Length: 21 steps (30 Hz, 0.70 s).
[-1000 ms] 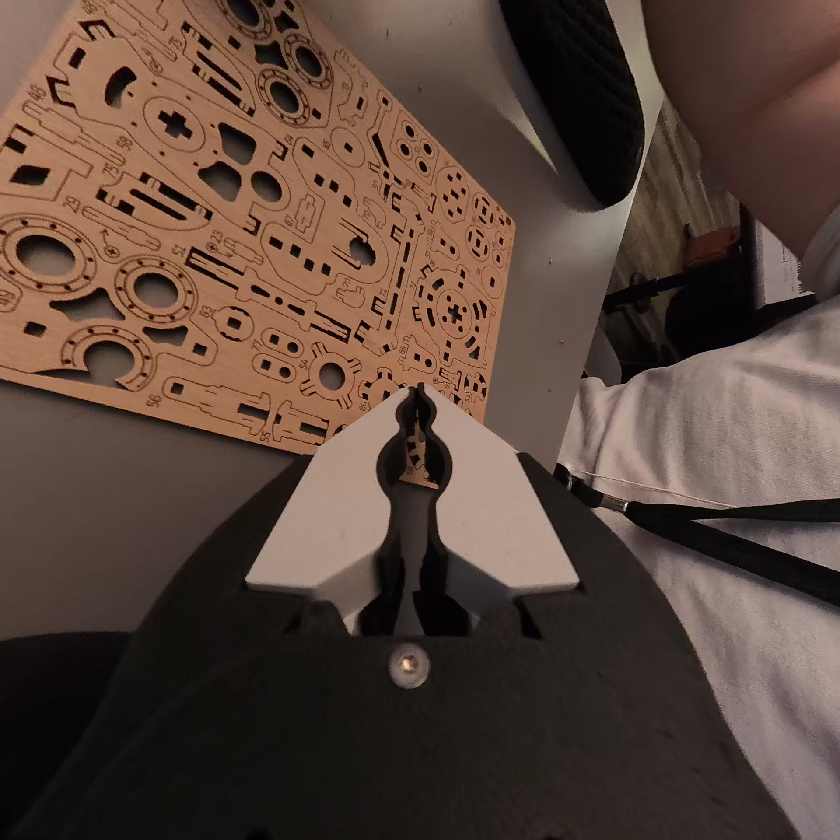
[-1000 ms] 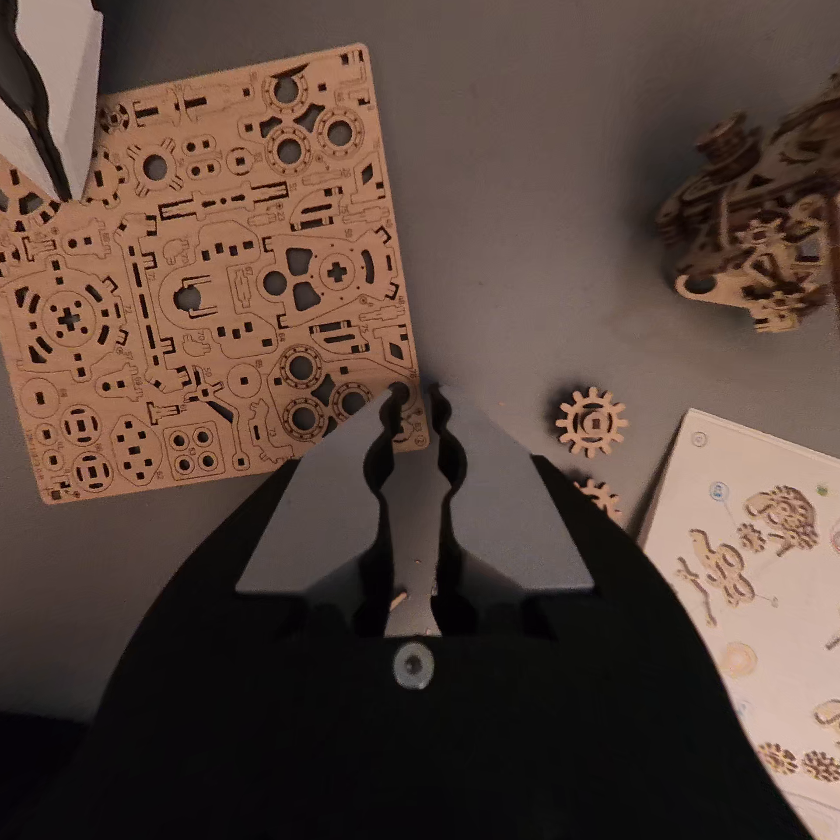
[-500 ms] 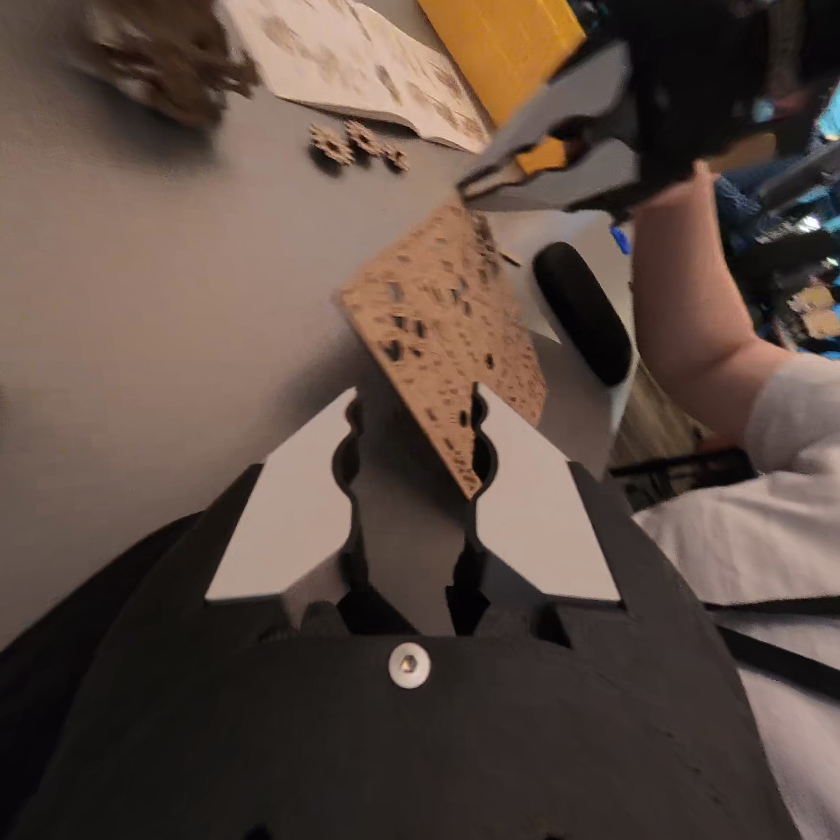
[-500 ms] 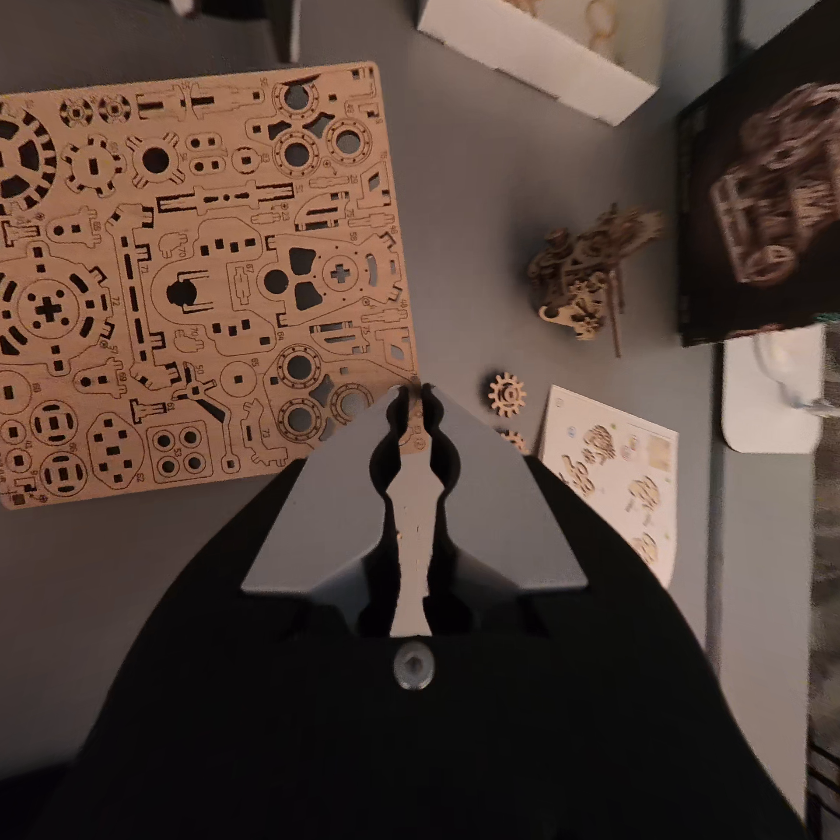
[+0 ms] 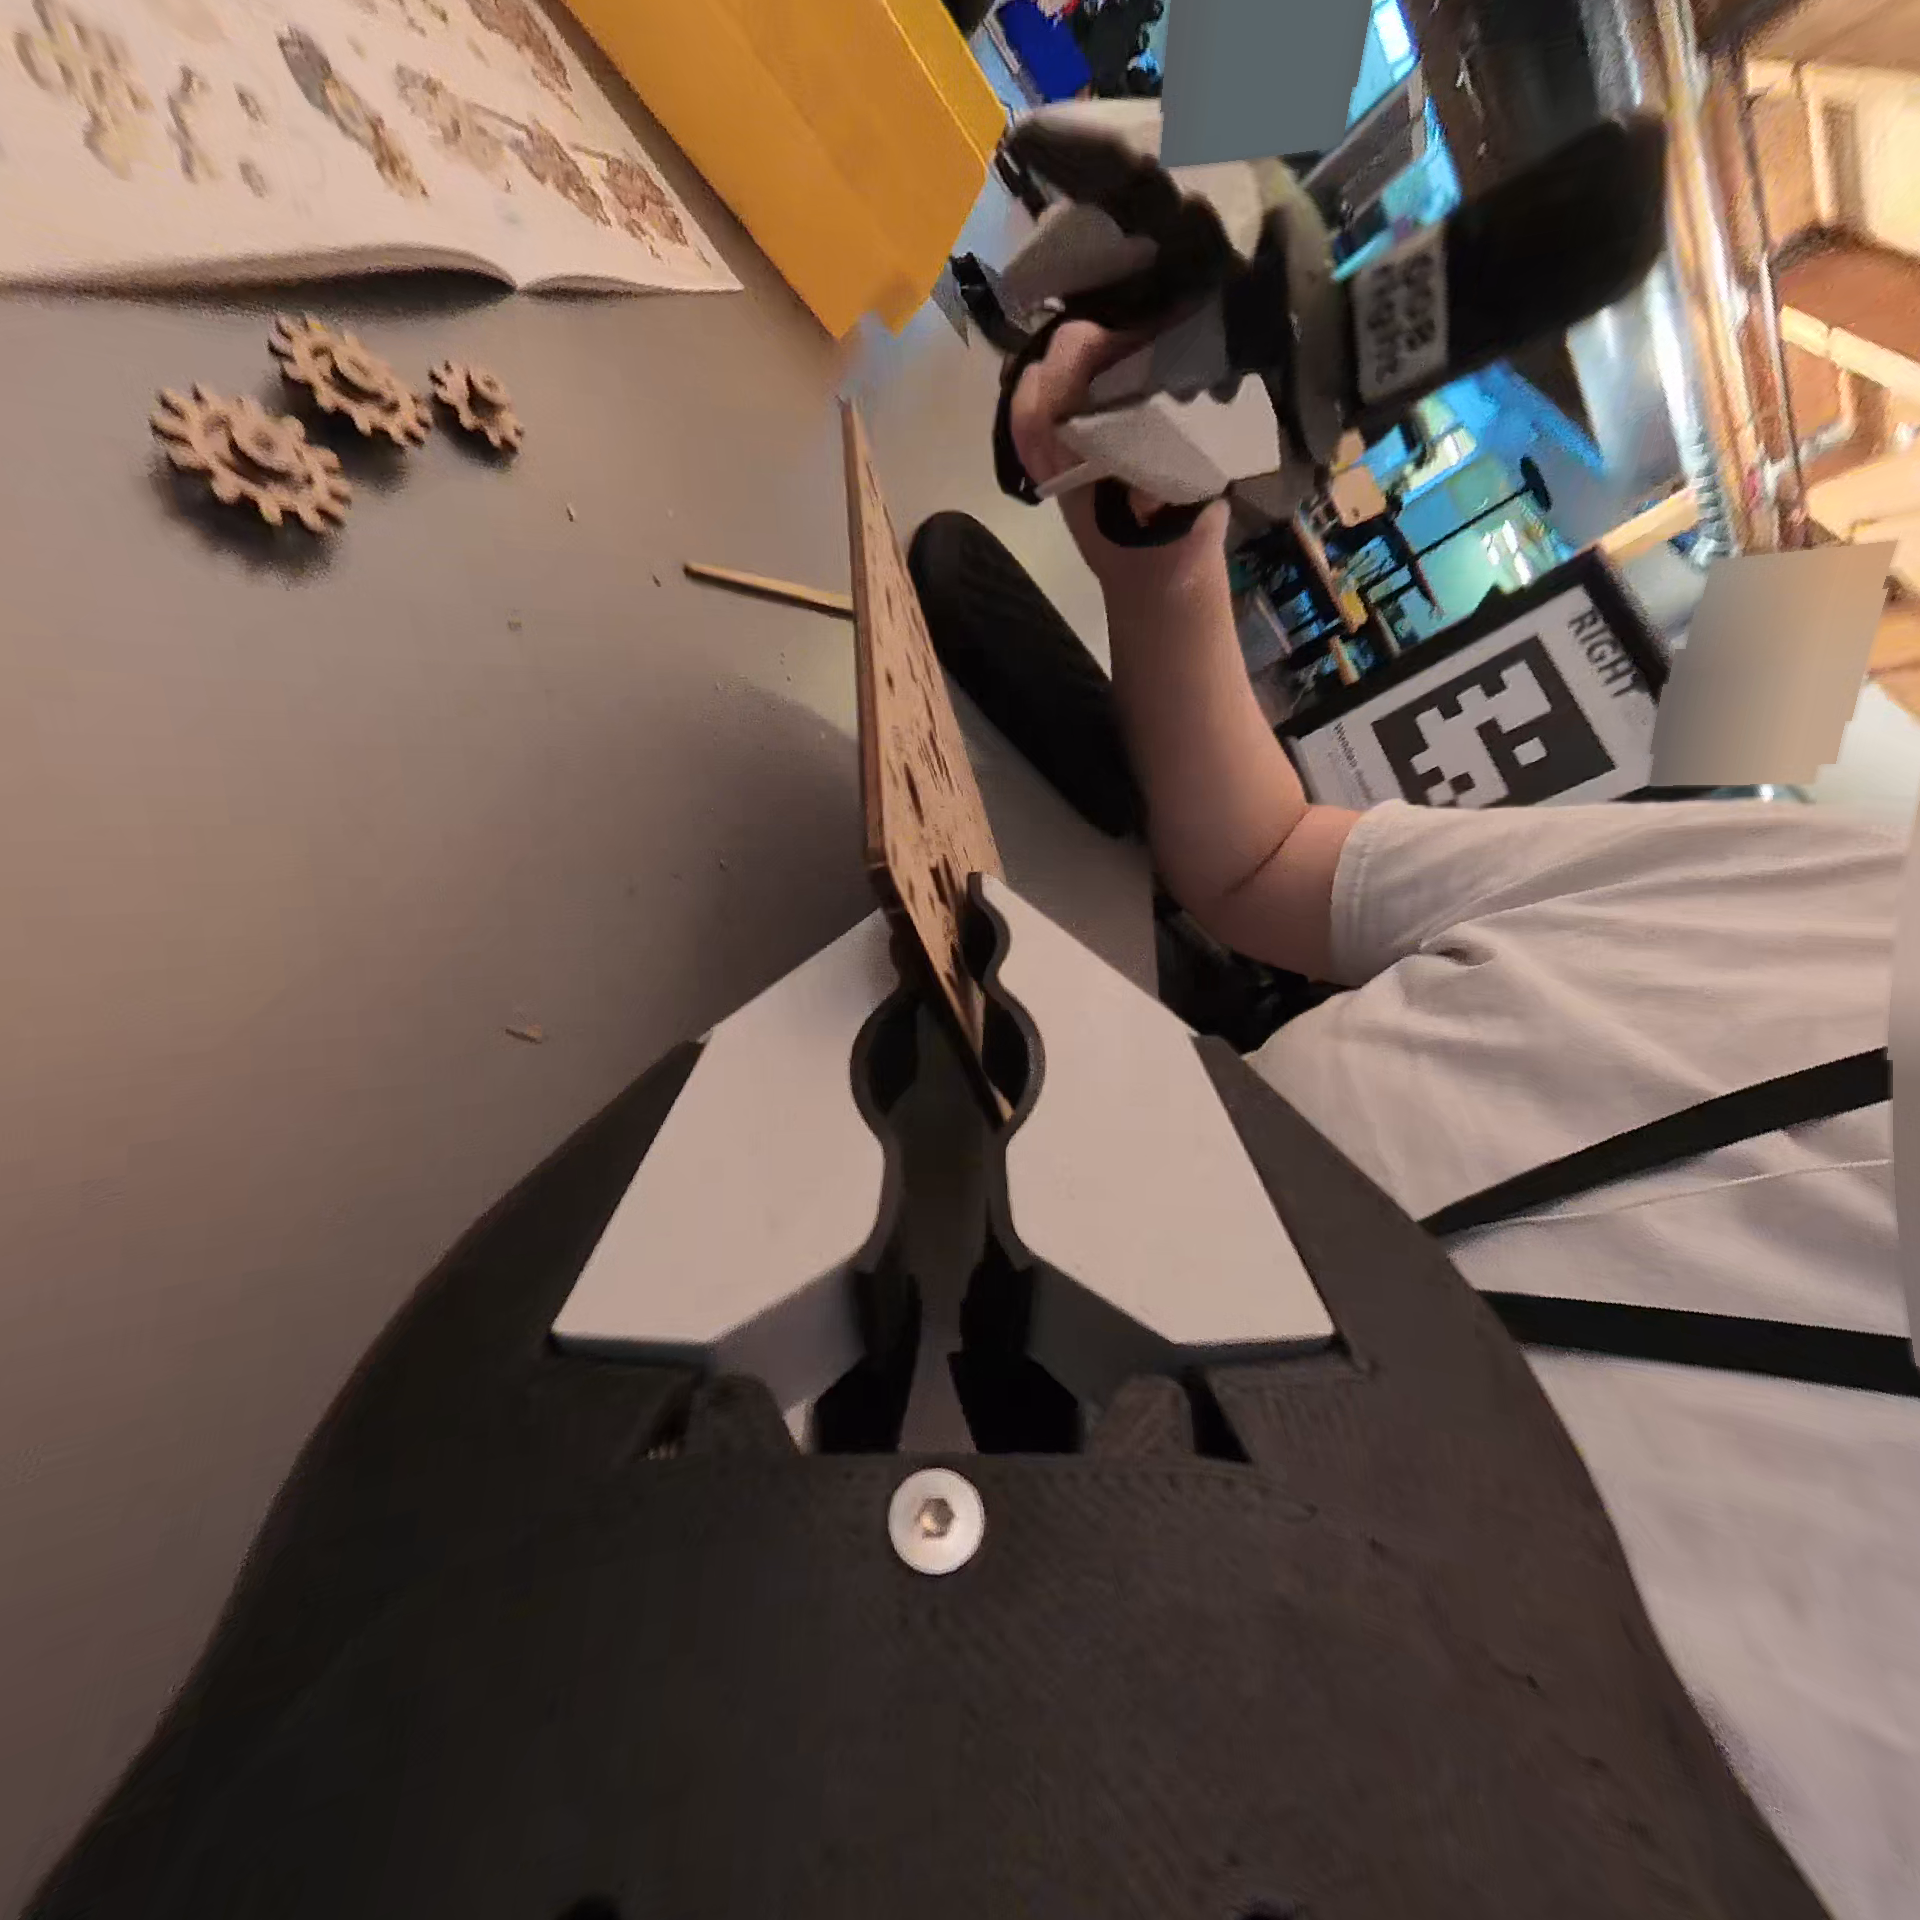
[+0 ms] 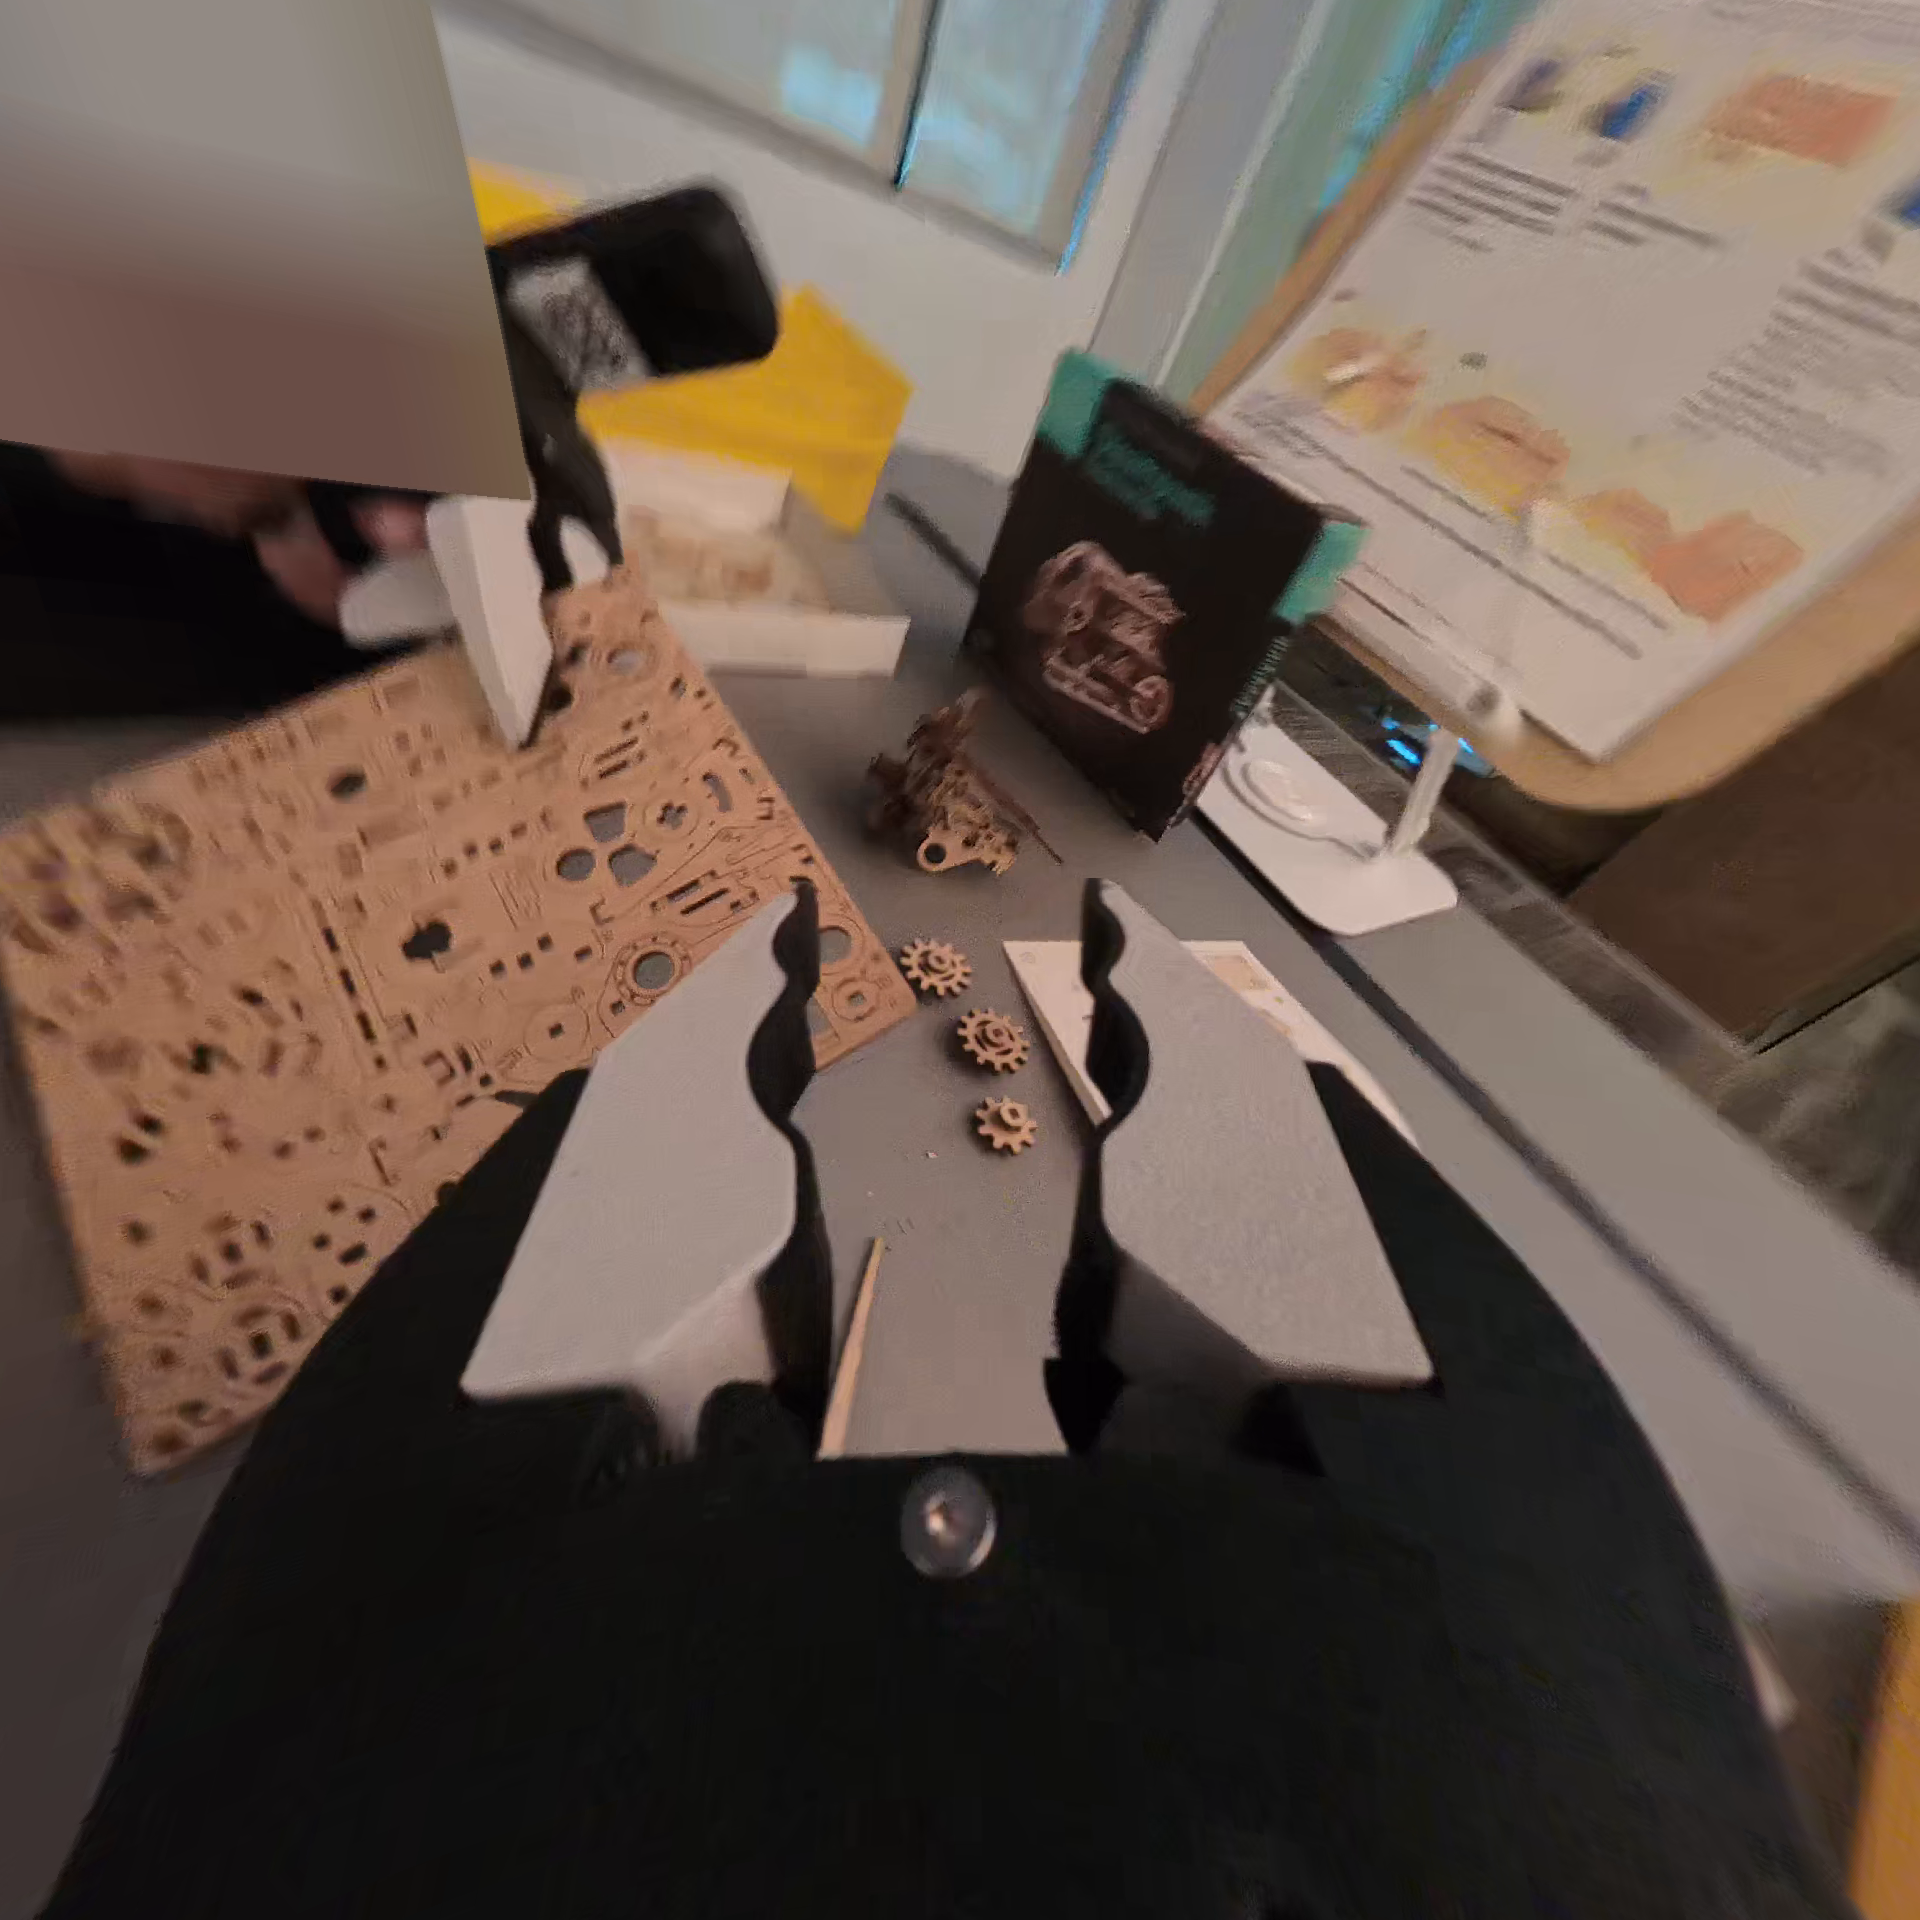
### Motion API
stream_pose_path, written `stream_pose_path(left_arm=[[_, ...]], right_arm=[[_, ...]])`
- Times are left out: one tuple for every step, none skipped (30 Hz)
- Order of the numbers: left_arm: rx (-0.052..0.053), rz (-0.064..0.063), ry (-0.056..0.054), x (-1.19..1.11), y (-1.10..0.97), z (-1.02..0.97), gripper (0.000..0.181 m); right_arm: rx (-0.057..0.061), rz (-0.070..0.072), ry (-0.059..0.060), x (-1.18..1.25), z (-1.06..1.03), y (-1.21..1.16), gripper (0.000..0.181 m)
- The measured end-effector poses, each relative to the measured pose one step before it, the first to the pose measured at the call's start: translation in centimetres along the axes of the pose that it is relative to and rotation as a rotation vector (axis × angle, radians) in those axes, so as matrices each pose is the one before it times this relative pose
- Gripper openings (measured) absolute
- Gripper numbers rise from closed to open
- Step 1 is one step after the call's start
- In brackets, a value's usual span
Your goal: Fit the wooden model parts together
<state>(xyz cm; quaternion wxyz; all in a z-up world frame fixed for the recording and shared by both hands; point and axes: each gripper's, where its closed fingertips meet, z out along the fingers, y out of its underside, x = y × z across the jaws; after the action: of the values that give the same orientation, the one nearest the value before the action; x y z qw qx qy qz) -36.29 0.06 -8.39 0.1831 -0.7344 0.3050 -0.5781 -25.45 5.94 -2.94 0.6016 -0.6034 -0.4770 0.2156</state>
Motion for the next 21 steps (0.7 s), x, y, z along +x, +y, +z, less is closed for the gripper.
stream_pose_path(left_arm=[[-0.0119, 0.0264, 0.0036, -0.048, -0.555, -0.109, 0.003], [-0.0074, 0.0295, 0.0138, 0.108, -0.590, -0.158, 0.002], [-0.0034, 0.0346, 0.0120, 0.106, -0.601, -0.201, 0.001], [-0.0047, 0.0396, -0.0023, -0.062, -0.500, -0.183, 0.001], [-0.0131, 0.0401, -0.0166, -0.298, -0.266, -0.161, 0.001], [-0.0073, 0.0325, -0.0110, -0.251, -0.237, -0.106, 0.002], [0.0047, 0.0314, 0.0024, -0.052, -0.247, -0.058, 0.002], [0.0106, 0.0265, 0.0050, -0.023, -0.158, 0.000, 0.002], [0.0136, 0.0126, -0.0025, -0.152, -0.046, 0.057, 0.002], [0.0144, 0.0046, 0.0010, -0.082, 0.046, 0.093, 0.002], [0.0094, 0.0022, 0.0005, -0.045, 0.216, 0.112, 0.003], [0.0078, 0.0090, -0.0011, -0.077, 0.254, 0.090, 0.003], [0.0196, 0.0140, -0.0027, -0.091, 0.123, 0.050, 0.005], [0.0297, 0.0144, 0.0038, 0.086, -0.053, 0.056, 0.006], [0.0258, 0.0143, -0.0088, -0.091, -0.095, 0.031, 0.007], [0.0145, 0.0142, -0.0140, -0.182, -0.054, 0.028, 0.011], [0.0025, 0.0120, -0.0130, -0.213, 0.032, 0.054, 0.018], [-0.0021, 0.0052, -0.0030, -0.102, 0.114, 0.072, 0.024], [-0.0051, -0.0056, 0.0086, 0.028, 0.186, 0.117, 0.029], [-0.0078, -0.0152, 0.0120, -0.003, 0.277, 0.117, 0.030], [-0.0103, -0.0213, 0.0087, -0.103, 0.328, 0.128, 0.029]], right_arm=[[0.0484, 0.1163, 0.0053, 0.949, -0.704, -0.012, 0.054], [0.0291, 0.1052, -0.0304, 0.354, -0.478, -0.001, 0.057], [0.0128, 0.0917, -0.0427, 0.047, -0.258, 0.168, 0.056], [0.0077, 0.0847, -0.0202, 0.260, -0.018, 0.295, 0.057], [-0.0003, 0.0717, -0.0339, -0.066, 0.230, 0.402, 0.059], [-0.0187, 0.0703, -0.0379, -0.212, 0.478, 0.645, 0.059], [-0.0255, 0.0725, -0.0379, -0.222, 0.591, 0.751, 0.059], [-0.0101, 0.0642, -0.0537, -0.444, 0.644, 0.583, 0.059], [-0.0126, 0.0622, -0.0535, -0.450, 0.614, 0.582, 0.057], [-0.0186, 0.0554, -0.0492, -0.416, 0.557, 0.603, 0.050], [-0.0147, 0.0441, -0.0455, -0.343, 0.489, 0.531, 0.043], [-0.0128, 0.0316, -0.0356, -0.256, 0.370, 0.424, 0.030], [-0.0034, 0.0184, -0.0021, 0.183, 0.207, 0.207, 0.012], [0.0022, -0.0021, -0.0170, -0.053, 0.063, 0.043, 0.006], [0.0094, 0.0085, -0.0204, -0.136, 0.021, -0.104, 0.004], [0.0107, 0.0043, -0.0231, -0.211, 0.001, -0.114, 0.003], [0.0150, 0.0022, -0.0027, 0.029, -0.024, -0.142, 0.003], [0.0121, 0.0016, 0.0096, 0.223, -0.065, -0.080, 0.003], [0.0063, 0.0041, 0.0100, 0.227, -0.112, -0.048, 0.003], [0.0060, 0.0019, 0.0044, 0.091, -0.166, -0.090, 0.002], [0.0111, -0.0007, 0.0034, 0.017, -0.215, -0.180, 0.002]])
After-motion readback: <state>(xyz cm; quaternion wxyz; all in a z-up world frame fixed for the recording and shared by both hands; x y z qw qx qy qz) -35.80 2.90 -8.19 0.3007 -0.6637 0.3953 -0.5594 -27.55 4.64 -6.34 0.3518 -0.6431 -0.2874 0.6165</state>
